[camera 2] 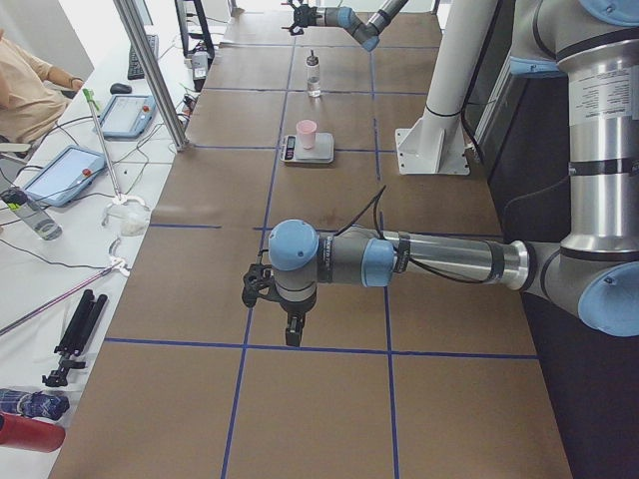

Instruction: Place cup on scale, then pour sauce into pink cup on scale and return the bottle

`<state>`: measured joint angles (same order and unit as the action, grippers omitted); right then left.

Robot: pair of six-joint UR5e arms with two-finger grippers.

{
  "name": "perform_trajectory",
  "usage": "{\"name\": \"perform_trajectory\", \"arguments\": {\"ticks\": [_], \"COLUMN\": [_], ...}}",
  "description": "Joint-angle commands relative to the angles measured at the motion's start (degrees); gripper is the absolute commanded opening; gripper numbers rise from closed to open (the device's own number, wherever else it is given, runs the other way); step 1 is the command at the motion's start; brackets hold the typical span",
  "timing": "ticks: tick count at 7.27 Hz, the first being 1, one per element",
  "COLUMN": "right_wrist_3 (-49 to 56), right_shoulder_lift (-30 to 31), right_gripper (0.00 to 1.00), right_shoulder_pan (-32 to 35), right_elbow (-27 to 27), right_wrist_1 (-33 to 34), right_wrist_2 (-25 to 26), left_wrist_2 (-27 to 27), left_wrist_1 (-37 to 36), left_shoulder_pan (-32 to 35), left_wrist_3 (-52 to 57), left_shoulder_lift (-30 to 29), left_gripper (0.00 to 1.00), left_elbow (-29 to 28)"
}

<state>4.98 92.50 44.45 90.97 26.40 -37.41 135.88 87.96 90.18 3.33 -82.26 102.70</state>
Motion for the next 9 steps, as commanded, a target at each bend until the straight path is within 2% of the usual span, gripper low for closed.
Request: {"name": "perform_trajectory", "arguments": {"ticks": [1, 3, 5, 6, 7, 8, 9], "right_wrist_3": [13.6, 15.1, 19.8, 20.6, 25.9, 28.7, 29.0], "right_shoulder_lift": [-3.7, -3.3, -3.4, -3.1, -2.8, -2.9, -3.4], "right_gripper": [1.0, 1.0, 1.0, 1.0, 1.0, 1.0, 1.0], "right_shoulder_pan": [6.2, 7.0, 8.2, 9.2, 10.5, 13.0, 18.0], "right_elbow": [-0.2, -1.7, -6.4, -7.0, -7.0, -6.7, -6.7], "right_wrist_1": [7.1, 8.3, 10.9, 10.9, 10.9, 10.9, 11.7], "right_wrist_2": [0.2, 2.9, 7.0, 6.7, 6.0, 1.3, -8.9], "left_wrist_2": [0.0, 0.0, 0.0, 0.0, 0.0, 0.0, 0.0], "left_wrist_1": [-0.1, -0.1, 0.0, 0.0, 0.0, 0.0, 0.0], "left_shoulder_pan": [0.0, 0.0, 0.0, -0.1, 0.0, 0.0, 0.0], "left_wrist_3": [-0.1, 0.0, 0.0, -0.1, 0.0, 0.0, 0.0], "left_shoulder_lift": [0.0, 0.1, 0.0, 0.0, 0.0, 0.0, 0.0], "left_gripper": [1.0, 1.0, 1.0, 1.0, 1.0, 1.0, 1.0], "left_elbow": [0.0, 0.0, -0.4, -0.3, -0.4, -0.3, -0.4]}}
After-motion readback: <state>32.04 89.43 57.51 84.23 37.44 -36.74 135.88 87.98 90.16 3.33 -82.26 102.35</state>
